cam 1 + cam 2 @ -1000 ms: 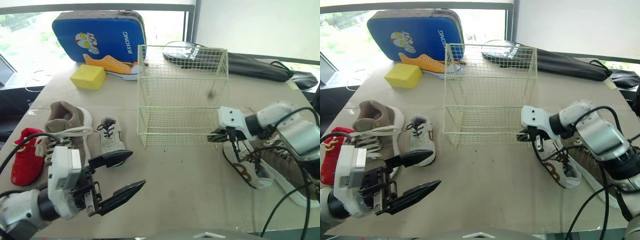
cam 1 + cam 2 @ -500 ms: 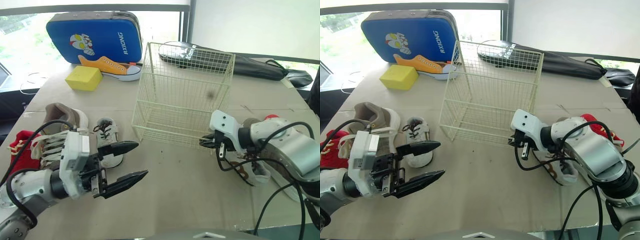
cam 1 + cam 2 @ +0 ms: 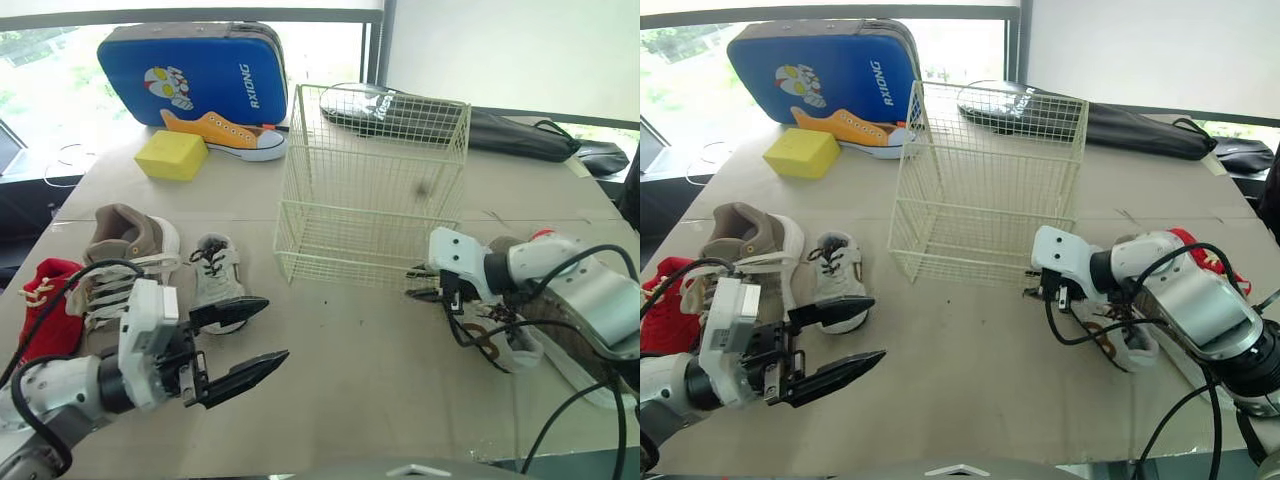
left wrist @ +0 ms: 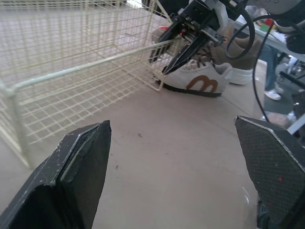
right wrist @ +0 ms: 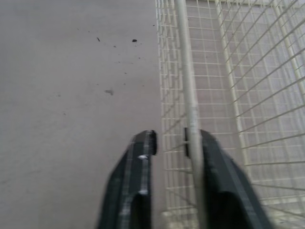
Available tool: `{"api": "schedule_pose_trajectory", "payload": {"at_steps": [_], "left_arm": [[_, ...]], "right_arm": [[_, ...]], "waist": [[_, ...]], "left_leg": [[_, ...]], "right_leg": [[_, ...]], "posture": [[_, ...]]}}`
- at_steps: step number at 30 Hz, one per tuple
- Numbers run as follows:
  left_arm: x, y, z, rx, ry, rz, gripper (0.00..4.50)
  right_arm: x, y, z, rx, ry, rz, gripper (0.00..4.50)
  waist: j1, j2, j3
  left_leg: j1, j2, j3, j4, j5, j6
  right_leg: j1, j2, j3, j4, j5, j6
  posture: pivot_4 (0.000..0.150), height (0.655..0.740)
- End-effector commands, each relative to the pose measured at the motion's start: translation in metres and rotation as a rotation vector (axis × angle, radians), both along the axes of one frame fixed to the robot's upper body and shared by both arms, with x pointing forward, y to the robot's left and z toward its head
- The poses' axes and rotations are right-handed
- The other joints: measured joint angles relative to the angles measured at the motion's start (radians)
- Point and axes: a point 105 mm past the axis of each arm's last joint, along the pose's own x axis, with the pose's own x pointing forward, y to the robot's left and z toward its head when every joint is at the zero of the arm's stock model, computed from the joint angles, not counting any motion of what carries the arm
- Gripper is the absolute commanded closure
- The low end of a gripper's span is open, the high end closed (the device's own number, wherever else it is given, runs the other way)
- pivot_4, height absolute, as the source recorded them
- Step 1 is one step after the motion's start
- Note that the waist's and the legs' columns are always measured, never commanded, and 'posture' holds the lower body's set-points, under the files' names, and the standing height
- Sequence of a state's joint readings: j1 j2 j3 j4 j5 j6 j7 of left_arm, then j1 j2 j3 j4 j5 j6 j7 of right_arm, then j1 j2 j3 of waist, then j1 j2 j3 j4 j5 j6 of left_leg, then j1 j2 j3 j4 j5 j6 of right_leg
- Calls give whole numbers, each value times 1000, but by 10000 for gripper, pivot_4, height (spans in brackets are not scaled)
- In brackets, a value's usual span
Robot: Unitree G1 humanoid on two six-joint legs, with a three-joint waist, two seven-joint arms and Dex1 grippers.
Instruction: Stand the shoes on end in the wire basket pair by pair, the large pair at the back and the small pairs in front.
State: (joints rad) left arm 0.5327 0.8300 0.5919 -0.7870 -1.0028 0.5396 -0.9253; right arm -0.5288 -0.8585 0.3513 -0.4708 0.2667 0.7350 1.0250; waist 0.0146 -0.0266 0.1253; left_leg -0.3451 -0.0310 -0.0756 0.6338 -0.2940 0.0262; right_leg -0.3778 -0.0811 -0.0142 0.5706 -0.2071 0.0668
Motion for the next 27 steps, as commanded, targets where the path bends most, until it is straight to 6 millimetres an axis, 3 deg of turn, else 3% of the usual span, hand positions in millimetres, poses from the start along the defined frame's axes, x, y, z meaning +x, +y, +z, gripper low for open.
{"api": "schedule_pose_trajectory", "payload": {"at_steps": [1, 9, 10, 12, 13, 14, 17, 22, 27], "left_arm": [[-5, -6, 10, 7, -46, -11, 0], [-8, -13, 12, 5, -44, 28, 0], [-7, -13, 11, 6, -43, 33, 0], [-6, -12, 11, 7, -43, 46, 0], [-6, -11, 11, 7, -45, 54, 0], [-5, -10, 11, 6, -46, 63, 0], [-4, -3, 10, -19, -41, 126, 0], [2, 22, 10, -75, -33, 328, 0], [14, 82, 5, -12, -48, 703, 0]], "right_arm": [[2, 2, 3, -25, -27, 64, 44585], [9, 5, 9, 16, -50, 97, 44585], [9, 5, 11, 31, -44, 96, 38775], [11, 4, 20, 80, -80, 90, 33611], [13, 2, 28, 120, -110, 79, 27733], [12, 0, 33, 150, -131, 75, 25126], [-3, -7, 60, 363, -117, 97, 10637], [-42, -12, 94, 672, -162, 210, 10637], [-49, 6, 84, 702, -166, 206, 10637]], "waist": [[-1, 0, 0], [-8, 0, 0], [-8, 0, 0], [-8, 0, 0], [-7, 0, 0], [-5, 0, 0], [1, 0, 0], [1, 0, 0], [-1, 0, 0]], "left_leg": [[0, 0, 0, 0, 0, 0], [0, 0, 0, 0, 0, 0], [0, 1, 0, 0, 0, 0], [1, 1, 0, 0, 0, 0], [1, 1, 0, 0, 0, 0], [0, 1, 0, 0, 0, 0], [0, 0, 0, 0, 0, 0], [-1, 0, -1, -1, -1, 3], [-1, 0, -1, -2, -2, 2]], "right_leg": [[0, 0, 0, 0, 0, 0], [0, -1, 1, 0, 0, 0], [0, -1, 1, 0, 0, 0], [0, -4, 0, 1, 0, 0], [0, -4, 0, 1, 0, 0], [0, -4, 0, 1, 0, 0], [0, 0, 0, 0, 1, -1], [1, -2, 1, -4, 3, -5], [0, -5, 0, -4, 0, 0]], "posture": [[1500, 7400], [1500, 7400], [1500, 7400], [1500, 7400], [1500, 7400], [1500, 7400], [1500, 7400], [1500, 7400], [1500, 7400]]}}
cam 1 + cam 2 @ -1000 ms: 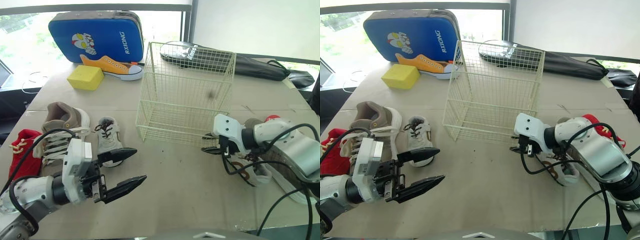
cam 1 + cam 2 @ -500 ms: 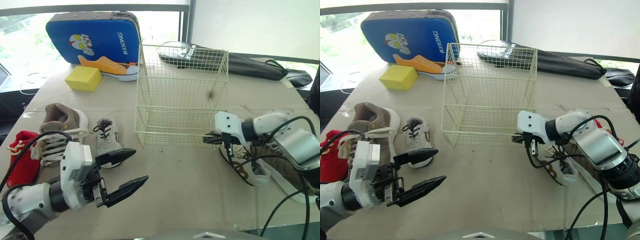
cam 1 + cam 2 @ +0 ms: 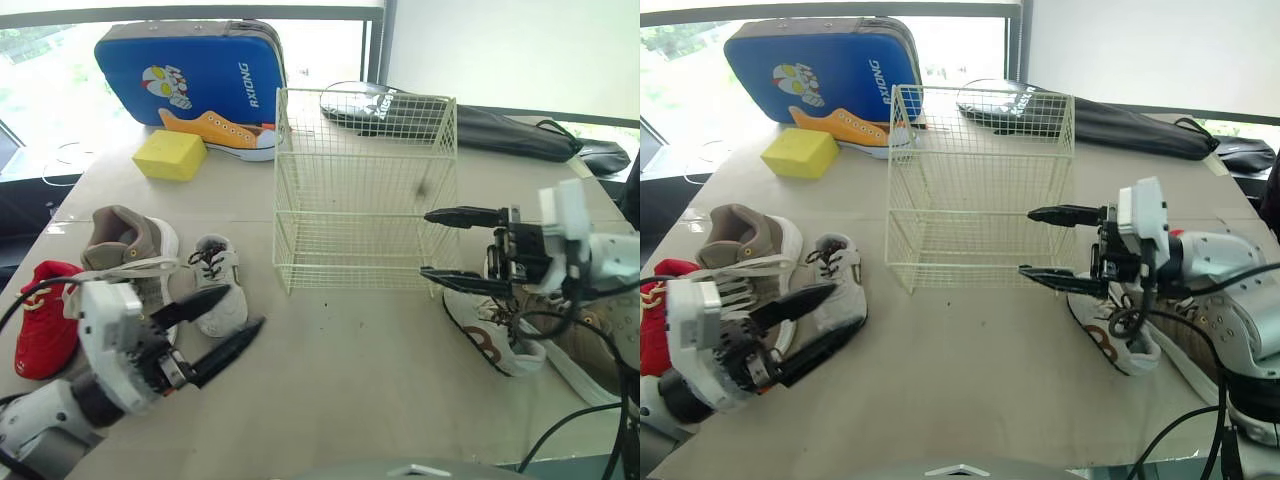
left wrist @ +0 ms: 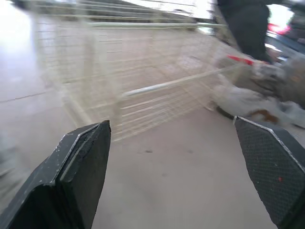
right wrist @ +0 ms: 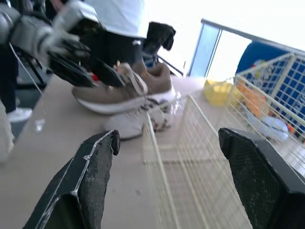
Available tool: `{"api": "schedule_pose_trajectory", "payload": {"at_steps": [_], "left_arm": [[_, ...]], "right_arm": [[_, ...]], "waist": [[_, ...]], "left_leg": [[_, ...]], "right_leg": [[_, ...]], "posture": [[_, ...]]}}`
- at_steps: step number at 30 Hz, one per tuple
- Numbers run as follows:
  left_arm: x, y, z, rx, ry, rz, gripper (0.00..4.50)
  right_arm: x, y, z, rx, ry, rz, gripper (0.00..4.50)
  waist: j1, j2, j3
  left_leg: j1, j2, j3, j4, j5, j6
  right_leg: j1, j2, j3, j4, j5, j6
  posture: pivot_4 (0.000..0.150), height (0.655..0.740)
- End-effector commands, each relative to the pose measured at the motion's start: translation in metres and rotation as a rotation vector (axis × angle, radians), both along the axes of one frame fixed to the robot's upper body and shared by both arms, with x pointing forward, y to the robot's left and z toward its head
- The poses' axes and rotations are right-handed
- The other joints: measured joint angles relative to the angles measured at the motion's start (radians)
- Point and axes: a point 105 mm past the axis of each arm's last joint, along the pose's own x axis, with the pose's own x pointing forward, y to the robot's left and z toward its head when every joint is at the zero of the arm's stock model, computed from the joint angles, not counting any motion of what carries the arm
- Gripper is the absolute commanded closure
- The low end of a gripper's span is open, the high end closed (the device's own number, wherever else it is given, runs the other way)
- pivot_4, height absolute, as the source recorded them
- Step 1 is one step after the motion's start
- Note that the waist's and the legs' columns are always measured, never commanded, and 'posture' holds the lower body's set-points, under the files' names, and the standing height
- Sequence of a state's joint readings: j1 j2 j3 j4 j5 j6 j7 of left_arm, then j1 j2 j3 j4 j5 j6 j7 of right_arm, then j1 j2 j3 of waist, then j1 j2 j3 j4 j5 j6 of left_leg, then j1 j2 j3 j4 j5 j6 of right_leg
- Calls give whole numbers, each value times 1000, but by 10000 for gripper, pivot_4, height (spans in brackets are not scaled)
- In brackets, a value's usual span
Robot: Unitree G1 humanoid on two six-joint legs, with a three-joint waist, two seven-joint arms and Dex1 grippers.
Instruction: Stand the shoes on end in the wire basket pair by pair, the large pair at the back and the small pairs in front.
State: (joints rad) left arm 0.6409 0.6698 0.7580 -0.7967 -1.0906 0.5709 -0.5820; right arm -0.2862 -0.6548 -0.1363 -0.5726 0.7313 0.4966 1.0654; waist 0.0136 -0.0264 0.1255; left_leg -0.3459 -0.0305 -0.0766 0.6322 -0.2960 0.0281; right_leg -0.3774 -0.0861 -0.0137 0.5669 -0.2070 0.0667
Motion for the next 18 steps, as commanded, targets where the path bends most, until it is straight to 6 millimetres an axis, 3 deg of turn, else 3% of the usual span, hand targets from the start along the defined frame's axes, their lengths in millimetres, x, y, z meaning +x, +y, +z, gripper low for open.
{"api": "schedule_pose_trajectory", "payload": {"at_steps": [1, 7, 10, 13, 14, 18], "left_arm": [[7, 44, 7, 74, -22, 262, 0], [0, 107, 0, 157, 133, 504, 0], [-4, 118, -6, 163, 215, 459, 0], [-3, 113, -4, 141, 216, 382, 0], [-3, 101, 0, 99, 212, 306, 0], [-6, 20, 23, -47, 168, -148, 0]], "right_arm": [[-6, 14, 0, 10, -46, 17, 10637], [-9, 30, -5, 23, -43, 71, 10637], [-11, 33, -1, 40, -62, 112, 10637], [-11, 32, 0, 39, -59, 123, 10637], [-11, 31, -2, 23, -53, 118, 10637], [-16, 3, -16, -109, 27, 28, 10637]], "waist": [[0, 0, 0], [2, 0, 0], [-1, 0, 0], [1, -1, 0], [1, -1, 0], [8, -2, 1]], "left_leg": [[0, 0, 0, 0, 0, 0], [1, 0, -2, 1, 0, -1], [2, -1, -1, 1, 1, -1], [1, -1, -1, 1, 1, -1], [1, -1, -1, 1, 1, -1], [0, -2, -1, 0, 0, -1]], "right_leg": [[0, 0, 0, 1, 0, 0], [-1, 0, -1, 5, 0, 0], [-1, 5, -2, 5, 0, 0], [-1, 5, -2, 4, 0, 0], [-1, 4, -2, 3, 0, 0], [-1, -3, -2, 2, 0, 0]], "posture": [[1500, 7400], [1500, 7400], [1500, 7400], [1500, 7400], [1500, 7400], [1500, 7400]]}}
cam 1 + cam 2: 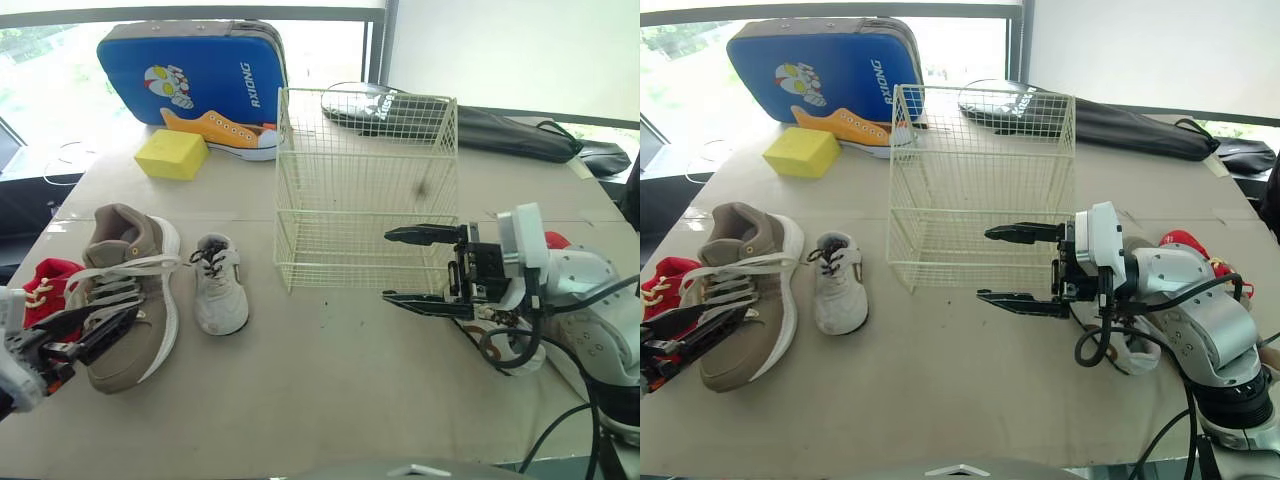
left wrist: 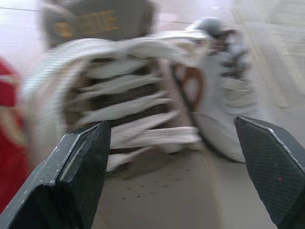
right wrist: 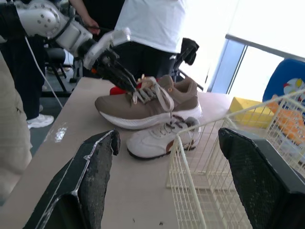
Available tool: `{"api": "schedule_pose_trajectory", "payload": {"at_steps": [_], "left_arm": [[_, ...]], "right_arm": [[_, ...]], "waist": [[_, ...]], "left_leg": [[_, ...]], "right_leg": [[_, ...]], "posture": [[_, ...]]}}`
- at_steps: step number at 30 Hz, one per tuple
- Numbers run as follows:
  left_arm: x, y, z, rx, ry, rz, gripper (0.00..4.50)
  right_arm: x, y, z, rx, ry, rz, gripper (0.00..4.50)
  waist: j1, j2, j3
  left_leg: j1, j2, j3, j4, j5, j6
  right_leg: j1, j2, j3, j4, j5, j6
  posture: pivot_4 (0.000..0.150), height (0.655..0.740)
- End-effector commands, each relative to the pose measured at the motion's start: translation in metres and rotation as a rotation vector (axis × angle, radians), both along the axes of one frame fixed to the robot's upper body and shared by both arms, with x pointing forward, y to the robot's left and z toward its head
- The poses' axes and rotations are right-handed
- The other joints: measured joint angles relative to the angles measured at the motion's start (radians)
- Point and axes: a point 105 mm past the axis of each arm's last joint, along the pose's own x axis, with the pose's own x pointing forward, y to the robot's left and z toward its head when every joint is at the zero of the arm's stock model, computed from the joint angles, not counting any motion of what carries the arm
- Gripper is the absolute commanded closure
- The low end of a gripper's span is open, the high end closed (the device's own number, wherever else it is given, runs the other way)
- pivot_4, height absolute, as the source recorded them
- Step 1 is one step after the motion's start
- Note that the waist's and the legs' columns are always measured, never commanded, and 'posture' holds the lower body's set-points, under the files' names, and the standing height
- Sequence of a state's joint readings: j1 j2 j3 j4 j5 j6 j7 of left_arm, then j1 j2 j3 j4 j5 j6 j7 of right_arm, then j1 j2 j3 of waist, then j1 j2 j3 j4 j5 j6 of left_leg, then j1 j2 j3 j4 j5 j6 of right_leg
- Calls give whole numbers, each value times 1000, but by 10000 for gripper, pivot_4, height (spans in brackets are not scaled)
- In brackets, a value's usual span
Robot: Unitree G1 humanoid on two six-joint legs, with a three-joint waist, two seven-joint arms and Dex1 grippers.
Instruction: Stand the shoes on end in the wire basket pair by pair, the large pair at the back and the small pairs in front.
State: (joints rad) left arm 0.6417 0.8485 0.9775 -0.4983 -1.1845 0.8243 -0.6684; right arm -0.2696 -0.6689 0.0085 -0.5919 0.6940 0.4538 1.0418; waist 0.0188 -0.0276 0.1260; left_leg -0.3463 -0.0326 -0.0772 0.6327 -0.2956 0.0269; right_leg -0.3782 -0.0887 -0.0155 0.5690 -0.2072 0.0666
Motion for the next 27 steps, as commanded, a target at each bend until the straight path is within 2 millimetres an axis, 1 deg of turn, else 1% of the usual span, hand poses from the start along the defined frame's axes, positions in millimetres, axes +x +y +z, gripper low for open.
{"api": "schedule_pose_trajectory", "payload": {"at_steps": [1, 3, 5, 8, 10, 13, 14, 16, 18, 22, 24, 27], "left_arm": [[-6, -73, 27, -49, -65, -399, 0], [-11, -102, 27, -9, -55, -576, 0], [-13, -123, 28, 32, -60, -715, 0], [-11, -138, 24, 92, -69, -856, 0], [-4, -144, 22, 76, -88, -898, 0], [3, -152, 12, 93, -103, -968, 0], [7, -153, 12, 97, -120, -991, 0], [13, -157, 14, 85, -144, -1027, 0], [13, -163, 16, 74, -167, -1067, 0], [15, -169, 13, 75, -198, -1107, 0], [14, -171, 12, 64, -201, -1125, 0], [14, -172, 7, 64, -208, -1134, 0]], "right_arm": [[-10, -33, 1, -106, 16, -96, 10637], [-14, -59, -3, -176, 70, -212, 10637], [-14, -90, -6, -236, 113, -388, 10637], [-16, -126, -11, -315, 108, -632, 10637], [-21, -145, -26, -427, 165, -755, 10637], [-33, -164, -35, -473, 224, -873, 10637], [-38, -168, -38, -525, 220, -895, 10637], [-44, -183, -43, -602, 242, -973, 10637], [-50, -201, -43, -622, 274, -1048, 10637], [-69, -230, -43, -723, 337, -1140, 10637], [-76, -236, -40, -738, 361, -1149, 10637], [-84, -247, -32, -701, 383, -1200, 10637]], "waist": [[10, -1, 1], [21, -1, 0], [21, 1, 0], [19, 2, 0], [19, 4, -1], [20, 6, -1], [18, 6, 0], [20, 5, 0], [20, 4, 0], [20, 4, 0], [21, 4, 0], [20, 4, 0]], "left_leg": [[0, 0, 0, 0, 0, 0], [-2, -1, 0, 0, 0, 0], [-1, -1, 1, 0, 0, 0], [1, 1, 4, -1, 0, 0], [1, 3, 7, -1, 0, 0], [2, 4, 10, -1, 0, 0], [2, 4, 11, -1, 0, 0], [1, 5, 13, -1, 0, 0], [2, 5, 13, 0, 0, 0], [1, 5, 14, 0, -1, 2], [1, 5, 14, 0, -1, 3], [0, 5, 14, -1, -2, 4]], "right_leg": [[0, -1, 0, 0, 0, 0], [0, -3, 0, -2, 0, 0], [0, -3, 0, -2, 1, -1], [1, -1, 1, -1, 1, -1], [0, 0, 1, 1, 0, 0], [0, 1, 1, 0, 0, 0], [0, 1, 2, 0, 0, 0], [0, 1, 2, -1, 0, 0], [-1, 2, 2, -2, 0, 1], [0, 3, 2, -6, 0, 1], [0, 2, 2, -7, 0, 1], [0, 2, 2, -8, 0, 1]], "posture": [[1500, 7400], [1500, 7400], [1500, 7400], [1500, 7400], [1500, 7400], [1500, 7400], [1500, 7400], [1500, 7400], [1500, 7400], [1500, 7400], [1500, 7400], [1500, 7400]]}}
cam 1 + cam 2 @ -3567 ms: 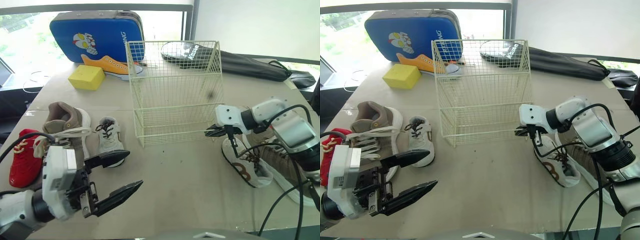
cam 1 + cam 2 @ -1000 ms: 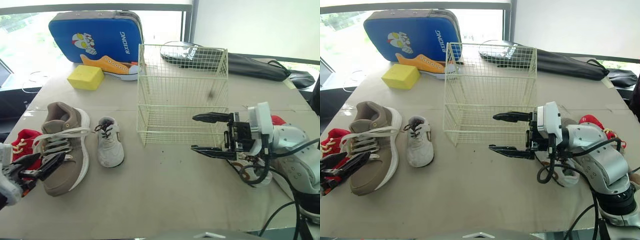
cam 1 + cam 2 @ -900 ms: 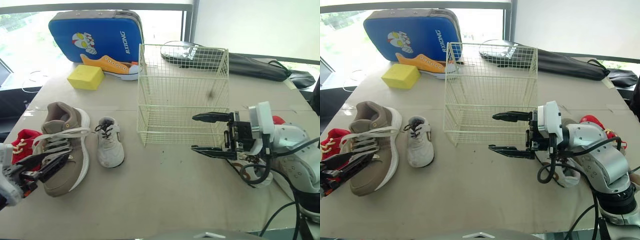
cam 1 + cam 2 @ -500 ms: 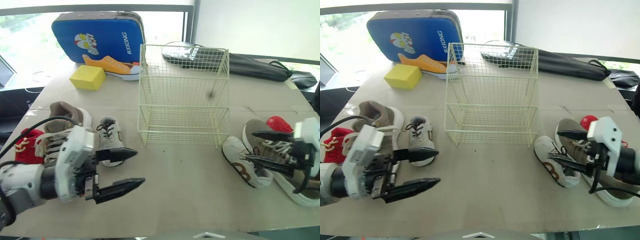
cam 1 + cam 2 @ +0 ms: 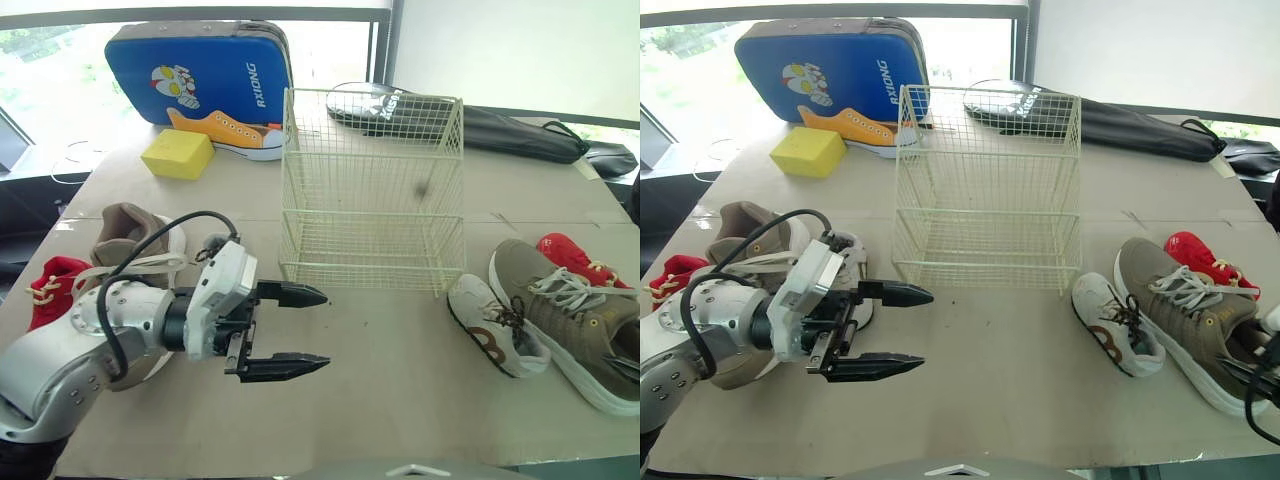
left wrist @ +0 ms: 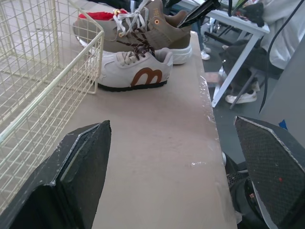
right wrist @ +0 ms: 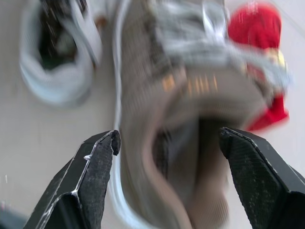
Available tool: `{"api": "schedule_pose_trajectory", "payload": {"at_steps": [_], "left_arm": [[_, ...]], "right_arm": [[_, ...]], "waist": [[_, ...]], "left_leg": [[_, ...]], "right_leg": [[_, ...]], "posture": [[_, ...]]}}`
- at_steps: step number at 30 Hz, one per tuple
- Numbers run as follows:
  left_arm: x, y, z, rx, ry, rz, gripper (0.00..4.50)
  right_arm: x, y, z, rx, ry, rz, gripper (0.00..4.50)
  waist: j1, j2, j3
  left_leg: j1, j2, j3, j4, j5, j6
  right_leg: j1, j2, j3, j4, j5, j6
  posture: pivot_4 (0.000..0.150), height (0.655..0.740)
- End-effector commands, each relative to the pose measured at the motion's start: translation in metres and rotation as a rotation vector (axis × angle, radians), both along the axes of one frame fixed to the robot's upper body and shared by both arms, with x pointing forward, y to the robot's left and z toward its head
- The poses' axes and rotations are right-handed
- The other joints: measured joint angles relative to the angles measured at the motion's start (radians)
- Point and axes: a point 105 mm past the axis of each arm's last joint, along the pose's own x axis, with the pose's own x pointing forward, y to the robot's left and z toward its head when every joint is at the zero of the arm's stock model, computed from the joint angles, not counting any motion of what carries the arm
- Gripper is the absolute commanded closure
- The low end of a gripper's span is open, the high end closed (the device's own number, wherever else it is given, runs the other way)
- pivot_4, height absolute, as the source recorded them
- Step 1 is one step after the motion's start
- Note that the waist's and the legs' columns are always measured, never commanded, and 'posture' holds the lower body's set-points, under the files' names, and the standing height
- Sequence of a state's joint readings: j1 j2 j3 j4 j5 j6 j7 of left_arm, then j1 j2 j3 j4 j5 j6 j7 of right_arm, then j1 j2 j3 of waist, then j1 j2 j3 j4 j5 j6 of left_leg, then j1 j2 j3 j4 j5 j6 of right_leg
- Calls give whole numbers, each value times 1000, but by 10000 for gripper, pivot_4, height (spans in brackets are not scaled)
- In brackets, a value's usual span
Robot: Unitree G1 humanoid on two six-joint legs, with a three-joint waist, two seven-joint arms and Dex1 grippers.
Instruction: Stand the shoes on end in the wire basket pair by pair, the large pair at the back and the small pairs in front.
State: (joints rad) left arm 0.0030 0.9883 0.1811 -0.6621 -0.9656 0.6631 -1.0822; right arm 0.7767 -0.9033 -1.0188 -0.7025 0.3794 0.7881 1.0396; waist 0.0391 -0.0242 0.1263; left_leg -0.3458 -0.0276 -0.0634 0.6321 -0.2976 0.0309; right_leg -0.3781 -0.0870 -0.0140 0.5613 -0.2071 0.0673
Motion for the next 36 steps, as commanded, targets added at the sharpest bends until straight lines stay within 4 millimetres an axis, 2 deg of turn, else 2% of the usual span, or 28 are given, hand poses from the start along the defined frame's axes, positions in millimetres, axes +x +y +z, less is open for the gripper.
{"api": "schedule_pose_trajectory", "payload": {"at_steps": [1, 4, 8, 15, 20, 28, 36], "left_arm": [[-2, -4, 0, -17, -32, -35, 0], [-1, -5, -3, -29, -29, -47, 0], [4, -5, -6, -42, -38, -57, 0], [7, -11, -10, -65, -48, -75, 0], [6, -14, -7, -77, -53, -85, 0], [3, -15, -8, -81, -48, -85, 0], [0, -14, -8, -75, -40, -82, 0]], "right_arm": [[-13, -17, 16, -15, -35, -68, 10637], [-38, -19, 14, 51, 37, -105, 10637], [-50, -20, 10, 102, 65, -146, 10637], [-48, -28, -8, 132, 43, -181, 10637], [-43, -32, -19, 166, 55, -179, 10637], [-34, -26, -25, 242, 62, -159, 10637], [-36, -40, -35, 227, 68, -258, 10637]], "waist": [[0, 1, 0], [7, 0, 0], [3, 1, 0], [-2, 2, 2], [1, 3, 1], [2, 2, 0], [1, 3, 0]], "left_leg": [[0, 1, 0, 0, 0, 0], [-1, 2, -1, 0, 0, 1], [-2, 4, -1, 0, -1, 1], [-6, 7, 2, 0, -1, 0], [-3, 7, 1, 0, -1, 1], [-1, 5, 2, 0, 0, 1], [-1, 5, 2, 1, 0, 1]], "right_leg": [[0, 0, 0, -1, 0, 0], [1, 0, 0, -3, 0, 0], [1, -2, 1, -3, 0, 0], [0, -3, 1, -4, 0, 0], [0, -2, -1, -4, 0, 0], [1, -2, 0, -3, 0, 0], [1, -2, 0, -3, 0, 0]], "posture": [[1500, 7400], [1500, 7400], [1500, 7400], [1500, 7400], [1500, 7400], [1500, 7400], [1500, 7400]]}}
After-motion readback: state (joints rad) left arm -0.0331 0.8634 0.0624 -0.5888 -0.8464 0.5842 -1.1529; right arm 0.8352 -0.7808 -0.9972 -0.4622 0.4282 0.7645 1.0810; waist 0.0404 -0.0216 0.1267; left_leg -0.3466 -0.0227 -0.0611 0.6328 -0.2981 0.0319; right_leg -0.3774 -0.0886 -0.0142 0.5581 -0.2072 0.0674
